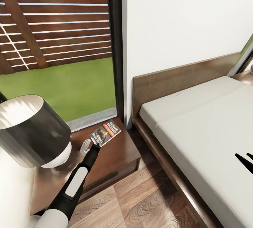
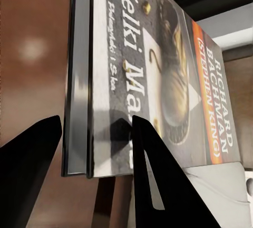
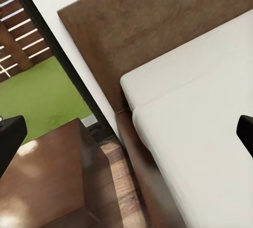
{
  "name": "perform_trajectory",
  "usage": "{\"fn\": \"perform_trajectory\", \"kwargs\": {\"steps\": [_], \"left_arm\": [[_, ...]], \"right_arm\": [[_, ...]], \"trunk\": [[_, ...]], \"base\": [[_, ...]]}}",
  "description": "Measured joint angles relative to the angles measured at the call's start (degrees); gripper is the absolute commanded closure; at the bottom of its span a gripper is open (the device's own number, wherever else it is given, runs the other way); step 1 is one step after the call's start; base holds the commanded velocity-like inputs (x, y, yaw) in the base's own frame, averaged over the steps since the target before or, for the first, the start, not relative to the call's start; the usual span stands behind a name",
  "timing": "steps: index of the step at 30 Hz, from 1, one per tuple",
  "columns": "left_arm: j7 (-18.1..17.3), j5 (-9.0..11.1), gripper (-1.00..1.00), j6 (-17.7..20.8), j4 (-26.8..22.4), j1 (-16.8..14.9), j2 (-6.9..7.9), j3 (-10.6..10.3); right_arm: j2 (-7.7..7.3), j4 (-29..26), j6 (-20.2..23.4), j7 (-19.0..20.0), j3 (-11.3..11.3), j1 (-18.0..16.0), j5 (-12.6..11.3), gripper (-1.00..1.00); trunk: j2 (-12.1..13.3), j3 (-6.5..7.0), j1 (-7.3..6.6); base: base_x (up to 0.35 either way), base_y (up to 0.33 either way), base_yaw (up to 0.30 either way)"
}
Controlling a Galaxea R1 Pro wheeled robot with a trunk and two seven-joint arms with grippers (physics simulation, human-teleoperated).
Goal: In the bedroom, move the book from the bed onto either nightstand, and place the two sandals side by side next to the bed.
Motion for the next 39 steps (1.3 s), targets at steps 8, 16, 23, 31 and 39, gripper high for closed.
{"fn": "perform_trajectory", "kwargs": {"steps": [8,16,23,31,39], "left_arm": [[0.01,0.03,1.00,0.00,0.02,0.00,0.00,0.05],[0.00,0.04,1.00,0.00,0.00,0.00,0.00,0.04],[0.01,0.04,1.00,0.00,0.02,0.00,0.00,0.06],[0.01,0.02,1.00,0.00,0.00,0.00,0.00,0.05],[0.81,0.01,1.00,-0.05,0.00,0.00,0.00,0.08]], "right_arm": [[0.00,0.00,0.00,-0.01,-0.02,0.00,0.00,-1.00],[0.01,0.03,0.00,-0.01,0.00,0.00,0.00,-1.00],[0.00,0.02,0.00,-0.02,-0.01,0.00,0.00,-1.00],[0.00,0.03,0.00,-0.03,0.00,0.00,0.00,-1.00],[0.00,0.02,0.00,0.00,0.03,0.00,0.00,-1.00]], "trunk": [[-0.79,-0.36,0.43],[-2.01,-0.90,1.10],[-4.40,-1.97,2.41],[-6.82,-3.05,3.73],[-6.82,-3.05,3.74]], "base": [[0.000,0.000,0.000],[0.000,0.000,0.000],[0.000,0.000,0.000],[0.000,0.000,0.000],[0.000,0.000,0.000]]}}
